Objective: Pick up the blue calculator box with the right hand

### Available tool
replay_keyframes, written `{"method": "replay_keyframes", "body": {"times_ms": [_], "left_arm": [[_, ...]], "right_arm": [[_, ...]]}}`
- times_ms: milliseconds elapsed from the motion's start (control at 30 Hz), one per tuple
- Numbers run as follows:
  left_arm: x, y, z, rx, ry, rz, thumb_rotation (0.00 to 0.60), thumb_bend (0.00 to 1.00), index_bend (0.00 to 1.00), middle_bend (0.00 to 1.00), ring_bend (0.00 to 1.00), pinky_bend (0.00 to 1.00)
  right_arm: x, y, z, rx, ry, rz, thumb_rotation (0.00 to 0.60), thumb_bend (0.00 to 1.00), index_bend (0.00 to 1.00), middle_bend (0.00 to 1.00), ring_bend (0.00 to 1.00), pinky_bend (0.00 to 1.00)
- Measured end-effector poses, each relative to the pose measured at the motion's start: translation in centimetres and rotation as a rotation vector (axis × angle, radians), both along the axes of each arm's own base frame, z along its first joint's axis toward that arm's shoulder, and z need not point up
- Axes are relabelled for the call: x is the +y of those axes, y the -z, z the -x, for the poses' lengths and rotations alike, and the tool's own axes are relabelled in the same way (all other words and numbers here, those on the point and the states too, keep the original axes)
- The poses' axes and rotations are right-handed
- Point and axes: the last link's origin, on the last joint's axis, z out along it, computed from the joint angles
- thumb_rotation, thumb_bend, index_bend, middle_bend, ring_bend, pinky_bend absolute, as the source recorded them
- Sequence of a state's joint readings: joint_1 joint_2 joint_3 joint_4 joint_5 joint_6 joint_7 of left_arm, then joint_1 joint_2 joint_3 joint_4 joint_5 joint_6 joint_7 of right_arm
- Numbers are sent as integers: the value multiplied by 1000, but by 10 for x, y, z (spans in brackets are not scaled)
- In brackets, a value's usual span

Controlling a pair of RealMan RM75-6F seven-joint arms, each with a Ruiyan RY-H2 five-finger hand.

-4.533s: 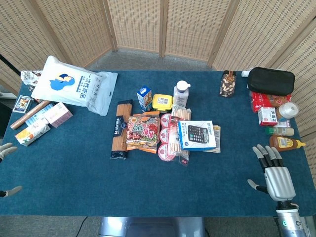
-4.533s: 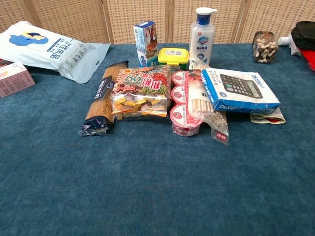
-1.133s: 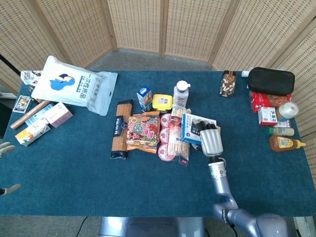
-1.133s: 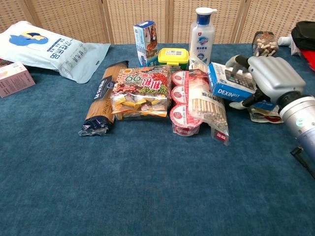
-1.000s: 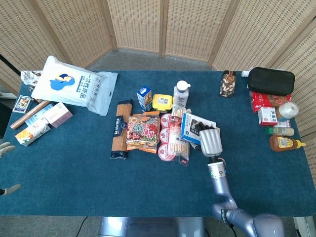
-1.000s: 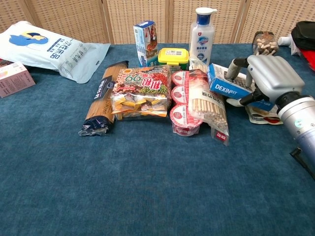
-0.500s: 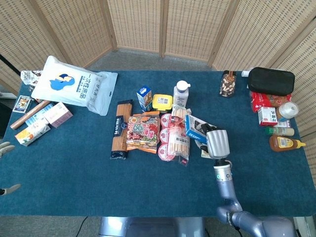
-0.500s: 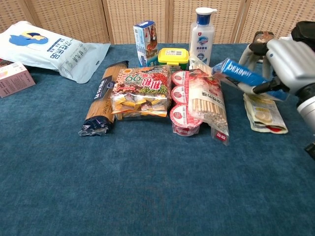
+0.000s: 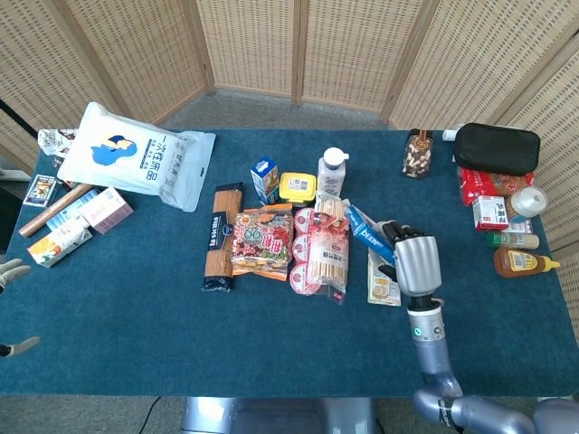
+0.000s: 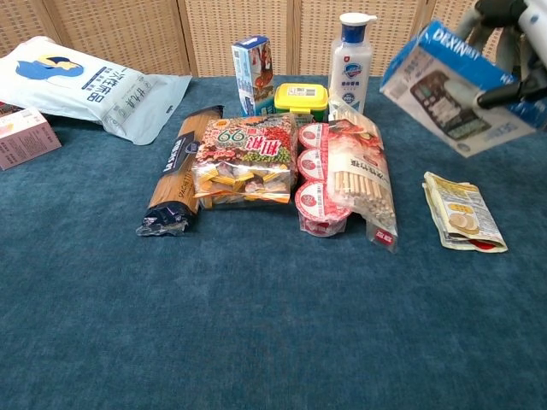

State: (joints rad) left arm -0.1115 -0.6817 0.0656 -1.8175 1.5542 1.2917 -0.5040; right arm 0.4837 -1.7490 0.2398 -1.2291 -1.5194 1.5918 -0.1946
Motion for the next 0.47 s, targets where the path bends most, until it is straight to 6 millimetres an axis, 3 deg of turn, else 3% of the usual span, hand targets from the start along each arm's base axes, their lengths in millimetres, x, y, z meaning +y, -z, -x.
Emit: {"method": "replay_keyframes", "body": {"times_ms": [467], "left_arm": [[1, 3, -1, -2, 13, 18, 600, 0, 123, 0, 0, 0]], "right_arm": [[22, -78, -90, -46, -132, 97, 600, 324, 450, 598, 676, 768]]}}
